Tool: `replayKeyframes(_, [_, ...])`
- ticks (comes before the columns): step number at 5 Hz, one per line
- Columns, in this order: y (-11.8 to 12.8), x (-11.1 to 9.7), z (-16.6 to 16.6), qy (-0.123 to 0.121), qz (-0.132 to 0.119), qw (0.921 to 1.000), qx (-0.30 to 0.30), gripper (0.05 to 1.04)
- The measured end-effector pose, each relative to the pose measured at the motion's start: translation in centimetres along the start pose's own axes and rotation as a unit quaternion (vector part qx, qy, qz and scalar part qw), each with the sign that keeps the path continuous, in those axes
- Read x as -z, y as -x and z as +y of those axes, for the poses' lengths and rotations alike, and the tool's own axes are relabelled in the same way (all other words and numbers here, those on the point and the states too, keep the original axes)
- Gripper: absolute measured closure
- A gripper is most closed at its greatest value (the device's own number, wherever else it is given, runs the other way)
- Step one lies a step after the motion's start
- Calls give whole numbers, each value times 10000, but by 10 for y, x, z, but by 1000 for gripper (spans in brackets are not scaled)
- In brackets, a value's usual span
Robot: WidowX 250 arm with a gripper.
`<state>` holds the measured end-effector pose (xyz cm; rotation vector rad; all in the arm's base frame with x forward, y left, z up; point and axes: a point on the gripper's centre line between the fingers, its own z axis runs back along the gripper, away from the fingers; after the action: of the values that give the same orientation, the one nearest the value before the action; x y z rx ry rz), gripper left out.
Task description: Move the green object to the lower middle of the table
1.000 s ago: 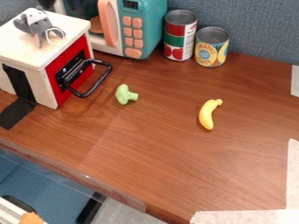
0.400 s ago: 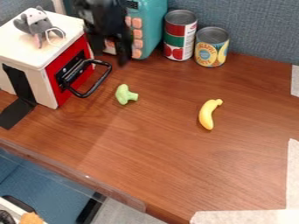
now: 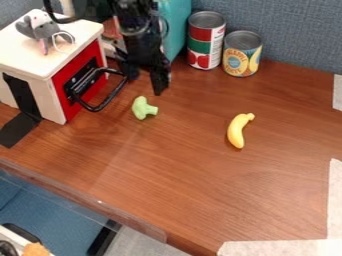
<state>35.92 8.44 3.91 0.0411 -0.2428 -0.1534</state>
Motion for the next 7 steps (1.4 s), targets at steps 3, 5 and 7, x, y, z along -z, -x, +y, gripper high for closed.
replayKeyframes(3, [12,48,0,-132,898,9958,76,138])
replayKeyframes(5, [13,18,-7,124,736,9972,104,334])
replayKeyframes(7, [48,-22,-24,422,582,9971,243,334])
